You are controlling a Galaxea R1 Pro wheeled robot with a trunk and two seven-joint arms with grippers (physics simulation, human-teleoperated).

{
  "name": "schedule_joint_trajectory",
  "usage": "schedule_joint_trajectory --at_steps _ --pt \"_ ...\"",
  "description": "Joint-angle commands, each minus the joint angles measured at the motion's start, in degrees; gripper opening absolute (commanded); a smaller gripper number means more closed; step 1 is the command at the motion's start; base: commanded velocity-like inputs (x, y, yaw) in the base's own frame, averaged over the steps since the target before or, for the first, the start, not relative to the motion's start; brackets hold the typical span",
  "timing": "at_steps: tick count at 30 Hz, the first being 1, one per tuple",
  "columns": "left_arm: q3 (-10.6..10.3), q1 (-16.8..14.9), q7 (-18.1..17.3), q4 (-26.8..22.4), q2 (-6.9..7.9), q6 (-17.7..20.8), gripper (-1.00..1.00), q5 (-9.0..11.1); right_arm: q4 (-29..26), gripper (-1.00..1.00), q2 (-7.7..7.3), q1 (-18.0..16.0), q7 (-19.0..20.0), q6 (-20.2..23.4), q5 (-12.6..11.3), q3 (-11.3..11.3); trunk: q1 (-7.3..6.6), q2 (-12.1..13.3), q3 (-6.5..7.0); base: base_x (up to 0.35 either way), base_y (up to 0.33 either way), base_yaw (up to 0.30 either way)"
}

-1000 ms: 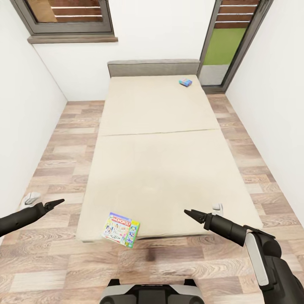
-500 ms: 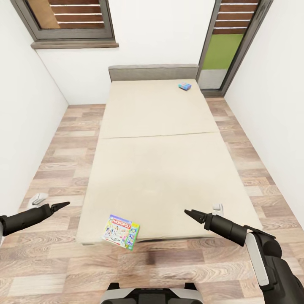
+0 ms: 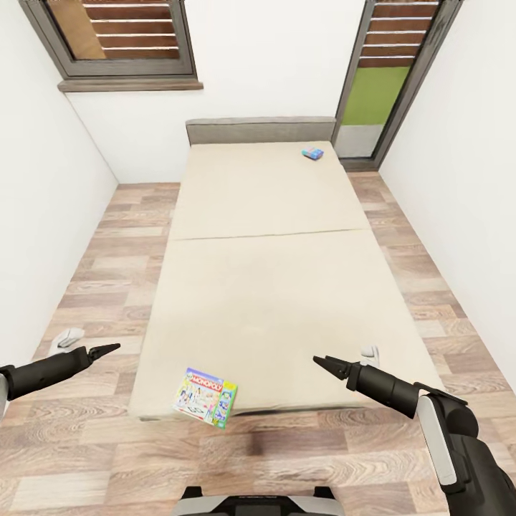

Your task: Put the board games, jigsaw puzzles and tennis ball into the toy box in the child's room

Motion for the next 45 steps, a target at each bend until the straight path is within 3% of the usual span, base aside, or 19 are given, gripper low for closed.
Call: schedule_joint_trajectory --at_steps 1,45 --pt "0.1 -0.1 -0.4 0.0 -0.02 0.4 1.00 -0.3 0.0 1.00 0.00 0.0 0.1 0.3 -0.1 0.0 0.02 -0.1 0.03 0.000 0.000 0.000" --pt "0.1 -0.1 -0.5 0.0 0.00 0.3 1.00 -0.3 0.0 1.00 0.48 0.0 -0.3 0.2 0.1 0.0 0.02 -0.1 3.83 0.000 0.000 0.000"
